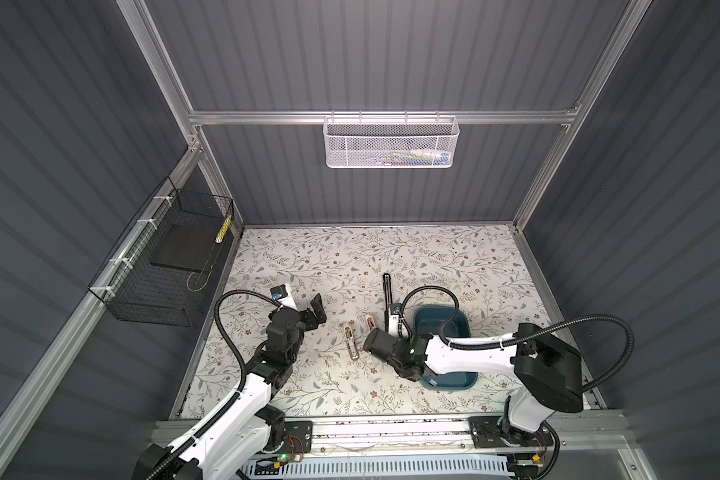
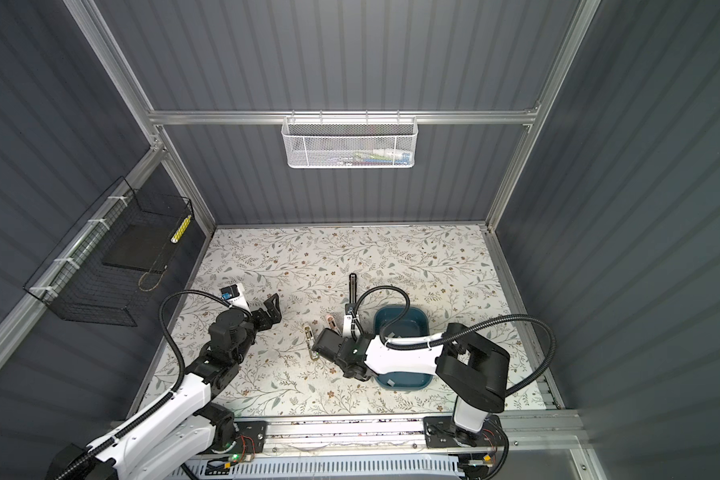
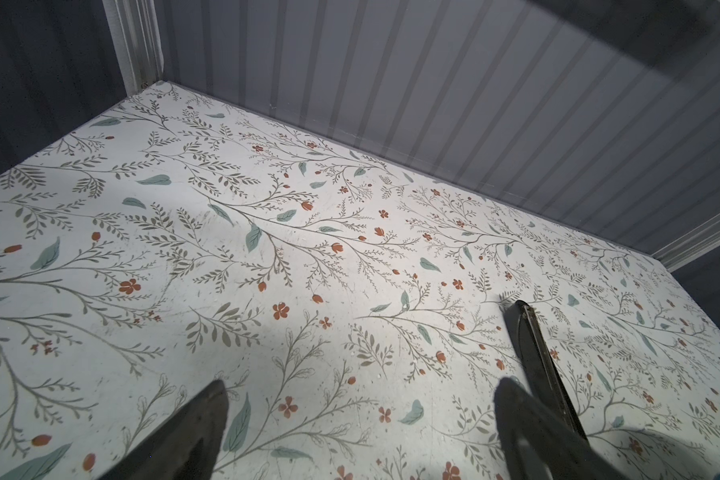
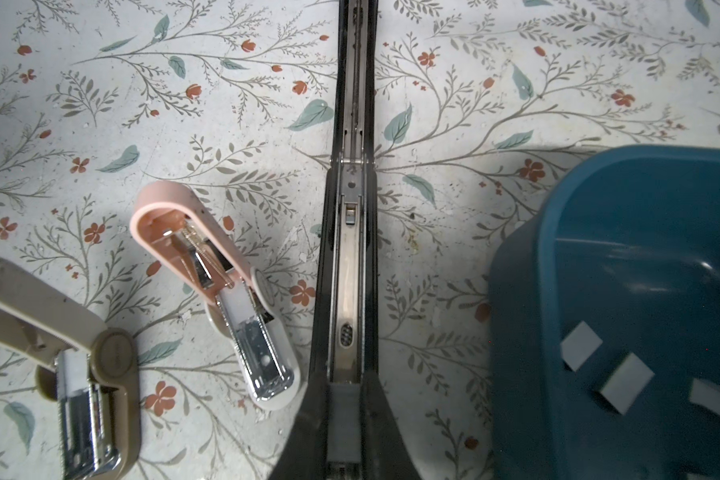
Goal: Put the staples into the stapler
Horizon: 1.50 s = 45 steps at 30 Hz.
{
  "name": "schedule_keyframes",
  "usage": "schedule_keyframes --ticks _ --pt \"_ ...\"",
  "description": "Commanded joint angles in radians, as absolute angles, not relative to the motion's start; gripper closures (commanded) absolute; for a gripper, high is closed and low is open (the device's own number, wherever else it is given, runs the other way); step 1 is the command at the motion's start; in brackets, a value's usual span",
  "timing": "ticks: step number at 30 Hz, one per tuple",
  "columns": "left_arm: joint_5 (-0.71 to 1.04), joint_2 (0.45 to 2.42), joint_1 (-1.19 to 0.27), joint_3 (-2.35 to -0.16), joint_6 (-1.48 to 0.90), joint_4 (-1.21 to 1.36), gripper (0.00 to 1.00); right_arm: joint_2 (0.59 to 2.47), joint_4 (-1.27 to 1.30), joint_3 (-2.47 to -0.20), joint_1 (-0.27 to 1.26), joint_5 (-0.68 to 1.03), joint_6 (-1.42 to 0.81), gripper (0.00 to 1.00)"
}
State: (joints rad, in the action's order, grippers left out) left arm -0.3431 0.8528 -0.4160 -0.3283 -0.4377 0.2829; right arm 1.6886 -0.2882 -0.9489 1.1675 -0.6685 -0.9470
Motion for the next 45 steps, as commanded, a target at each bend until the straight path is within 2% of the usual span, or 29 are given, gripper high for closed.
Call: schedule_keyframes --ticks 1,37,45 --pt "-0.356 0.845 -0.411 -0.364 -0.437 0.280 0.00 1.701 -0.301 -0.939 1.164 -0.678 -0.969 0.95" --pt "-0.356 0.833 -0.411 -0.365 -0.438 0.273 0.00 1.739 -0.317 -0.931 1.163 -0.675 -1.025 0.95" --pt "-0.356 0.831 -0.411 -0.365 -0.439 0.270 0.00 1.744 -0.319 -0.930 1.164 -0.679 -1.037 0.86"
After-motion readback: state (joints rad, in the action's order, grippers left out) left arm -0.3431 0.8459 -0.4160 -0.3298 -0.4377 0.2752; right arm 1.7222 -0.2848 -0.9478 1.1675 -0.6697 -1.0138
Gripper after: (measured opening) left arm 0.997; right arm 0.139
